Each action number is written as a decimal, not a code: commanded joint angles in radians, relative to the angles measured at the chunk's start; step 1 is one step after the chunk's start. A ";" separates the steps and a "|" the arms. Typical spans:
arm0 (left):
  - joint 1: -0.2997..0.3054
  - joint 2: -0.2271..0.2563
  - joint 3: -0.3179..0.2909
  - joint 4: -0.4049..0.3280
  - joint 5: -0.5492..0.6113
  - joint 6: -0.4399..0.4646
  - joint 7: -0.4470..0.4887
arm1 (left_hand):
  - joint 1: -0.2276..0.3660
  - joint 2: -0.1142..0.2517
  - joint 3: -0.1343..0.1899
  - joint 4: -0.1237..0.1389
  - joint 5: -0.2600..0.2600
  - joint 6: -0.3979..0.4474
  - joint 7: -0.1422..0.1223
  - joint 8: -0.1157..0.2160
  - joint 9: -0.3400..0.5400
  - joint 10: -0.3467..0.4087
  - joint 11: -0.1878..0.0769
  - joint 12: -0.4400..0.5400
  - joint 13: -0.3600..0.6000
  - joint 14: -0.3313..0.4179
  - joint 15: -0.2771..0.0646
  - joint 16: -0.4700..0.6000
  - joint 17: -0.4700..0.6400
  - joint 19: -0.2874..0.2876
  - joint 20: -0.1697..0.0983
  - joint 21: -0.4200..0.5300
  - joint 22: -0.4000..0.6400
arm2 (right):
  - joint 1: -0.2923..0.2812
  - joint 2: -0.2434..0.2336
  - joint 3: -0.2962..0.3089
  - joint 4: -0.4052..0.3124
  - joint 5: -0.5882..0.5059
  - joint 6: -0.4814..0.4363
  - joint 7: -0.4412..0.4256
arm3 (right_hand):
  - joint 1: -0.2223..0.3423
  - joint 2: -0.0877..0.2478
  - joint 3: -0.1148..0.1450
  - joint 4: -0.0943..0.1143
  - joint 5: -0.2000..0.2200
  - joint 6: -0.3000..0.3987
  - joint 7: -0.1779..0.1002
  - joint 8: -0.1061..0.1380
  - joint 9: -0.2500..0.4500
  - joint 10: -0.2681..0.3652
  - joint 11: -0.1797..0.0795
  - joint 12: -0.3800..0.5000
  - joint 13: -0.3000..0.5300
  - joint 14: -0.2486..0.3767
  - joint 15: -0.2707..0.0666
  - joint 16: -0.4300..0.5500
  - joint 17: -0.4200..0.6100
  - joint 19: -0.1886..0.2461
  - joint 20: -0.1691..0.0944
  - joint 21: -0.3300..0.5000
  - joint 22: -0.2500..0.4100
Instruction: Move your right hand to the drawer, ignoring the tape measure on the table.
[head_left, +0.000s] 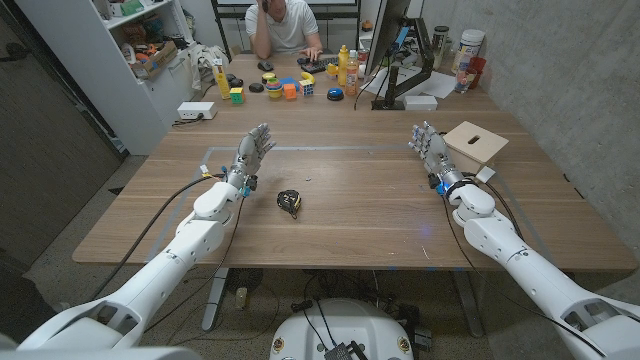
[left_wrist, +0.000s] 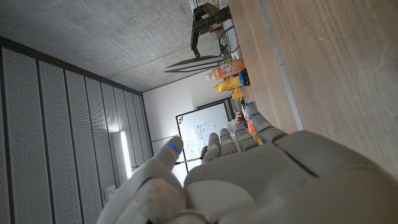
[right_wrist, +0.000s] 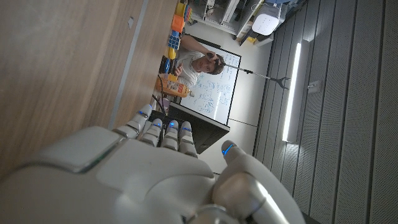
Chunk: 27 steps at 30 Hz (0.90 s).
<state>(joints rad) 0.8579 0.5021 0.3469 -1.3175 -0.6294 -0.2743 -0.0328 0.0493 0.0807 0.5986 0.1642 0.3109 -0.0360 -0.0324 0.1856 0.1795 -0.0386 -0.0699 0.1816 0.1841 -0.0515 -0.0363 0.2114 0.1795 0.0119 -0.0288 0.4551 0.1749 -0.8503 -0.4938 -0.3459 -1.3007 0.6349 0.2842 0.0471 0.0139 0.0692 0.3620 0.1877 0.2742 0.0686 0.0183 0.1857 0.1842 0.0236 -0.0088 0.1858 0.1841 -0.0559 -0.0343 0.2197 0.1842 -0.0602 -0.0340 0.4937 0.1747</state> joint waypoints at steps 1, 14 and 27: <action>0.025 -0.050 -0.065 -0.010 0.059 0.033 -0.032 | 0.001 0.074 0.007 0.000 0.006 -0.006 -0.002 0.005 0.005 0.001 -0.007 0.004 0.002 -0.006 -0.027 0.006 0.004 0.006 -0.061 0.003 0.003 | -0.014 0.049 0.062 0.005 -0.052 -0.028 0.043 | -0.004 0.108 0.007 0.000 0.007 0.008 -0.002 0.004 0.003 0.009 0.001 0.007 0.005 -0.005 -0.057 0.006 0.001 -0.006 -0.148 0.004 0.001; 0.023 -0.099 -0.116 0.010 0.109 0.050 -0.074 | 0.001 0.074 0.007 0.000 0.006 -0.006 -0.002 0.005 0.005 0.001 -0.006 0.004 0.002 -0.008 -0.026 0.005 0.004 0.007 -0.059 -0.002 0.003 | -0.028 0.073 0.102 -0.013 -0.128 -0.022 0.052 | -0.003 0.090 -0.005 -0.005 0.004 0.004 -0.017 0.003 0.003 0.038 0.015 0.017 0.005 0.005 -0.043 0.005 -0.001 0.011 -0.107 -0.003 0.002; 0.011 -0.129 -0.140 0.041 0.140 0.055 -0.101 | 0.001 0.075 0.007 0.000 0.006 -0.006 -0.002 0.005 0.005 0.000 -0.006 0.004 0.002 -0.007 -0.027 0.005 0.004 0.009 -0.059 -0.007 0.004 | -0.035 0.048 0.120 -0.087 -0.238 -0.013 0.017 | 0.027 0.041 -0.025 -0.038 -0.002 0.028 -0.036 0.011 0.004 0.075 0.028 0.020 0.006 0.050 0.007 0.002 -0.009 0.064 -0.011 -0.008 0.001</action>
<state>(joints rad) 0.8783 0.3999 0.2313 -1.2996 -0.5169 -0.2257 -0.1088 0.0493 0.0807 0.5985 0.1641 0.3108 -0.0359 -0.0323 0.1856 0.1793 -0.0385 -0.0697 0.1816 0.1839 -0.0514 -0.0364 0.2113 0.1793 0.0155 -0.0323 0.4509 0.1747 -0.8815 -0.4358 -0.2478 -1.3402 0.4654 0.2550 0.0714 0.0268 0.0797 0.3372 0.1568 0.2742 0.0859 -0.0182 0.1935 0.1839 0.0896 0.0179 0.1974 0.1840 -0.0067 -0.0289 0.2196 0.1720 -0.0003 -0.0322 0.4876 0.1749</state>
